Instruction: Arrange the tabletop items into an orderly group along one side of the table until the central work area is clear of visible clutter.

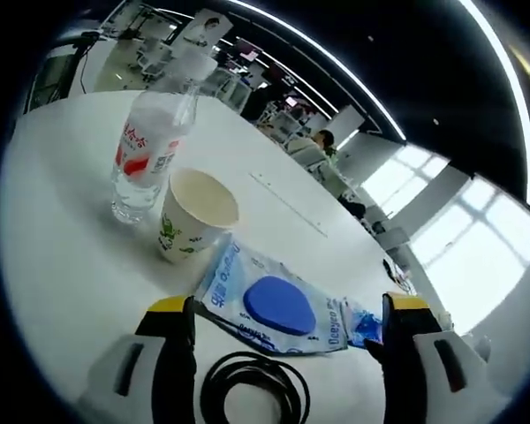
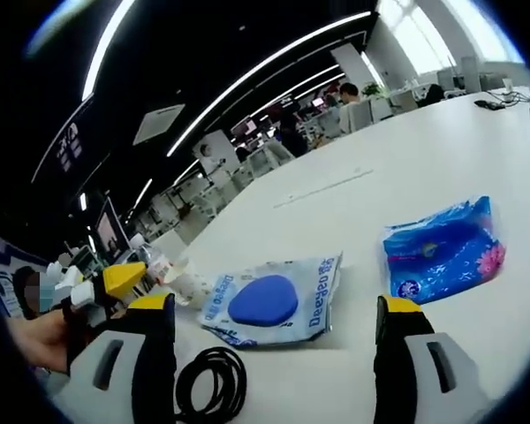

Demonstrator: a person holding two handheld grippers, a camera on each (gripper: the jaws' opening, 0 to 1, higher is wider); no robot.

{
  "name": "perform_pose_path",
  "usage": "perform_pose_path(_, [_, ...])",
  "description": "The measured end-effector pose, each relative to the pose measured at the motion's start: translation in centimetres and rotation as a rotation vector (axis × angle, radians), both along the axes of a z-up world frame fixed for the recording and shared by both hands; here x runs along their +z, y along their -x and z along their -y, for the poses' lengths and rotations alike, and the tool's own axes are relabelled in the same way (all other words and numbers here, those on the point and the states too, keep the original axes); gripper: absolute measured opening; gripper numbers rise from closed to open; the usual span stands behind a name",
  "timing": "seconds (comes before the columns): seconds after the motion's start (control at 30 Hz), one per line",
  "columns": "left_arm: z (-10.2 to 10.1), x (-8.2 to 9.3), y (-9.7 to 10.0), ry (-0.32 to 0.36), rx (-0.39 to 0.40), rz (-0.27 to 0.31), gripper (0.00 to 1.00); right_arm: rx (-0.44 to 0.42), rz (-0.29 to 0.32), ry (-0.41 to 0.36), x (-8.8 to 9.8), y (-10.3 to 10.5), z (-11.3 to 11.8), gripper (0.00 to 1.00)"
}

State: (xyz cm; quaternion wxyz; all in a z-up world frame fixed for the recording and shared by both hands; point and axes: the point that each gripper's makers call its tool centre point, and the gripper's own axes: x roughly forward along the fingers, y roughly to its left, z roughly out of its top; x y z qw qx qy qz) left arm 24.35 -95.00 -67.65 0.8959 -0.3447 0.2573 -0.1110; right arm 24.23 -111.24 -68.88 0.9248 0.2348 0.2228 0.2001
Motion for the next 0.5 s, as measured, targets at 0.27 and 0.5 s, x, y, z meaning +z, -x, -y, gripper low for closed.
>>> perform_pose_path(0.27, [0.9, 0.3, 0.2, -0.057, -0.046, 0.020, 0.83, 0.012, 0.018, -0.008, 0.7, -0.2, 0.3, 0.93])
perform_pose_path(0.5, [2.4, 0.3, 0.3, -0.184, -0.153, 0.068, 0.82, 0.102, 0.060, 0.110, 0.7, 0.4, 0.9, 0.91])
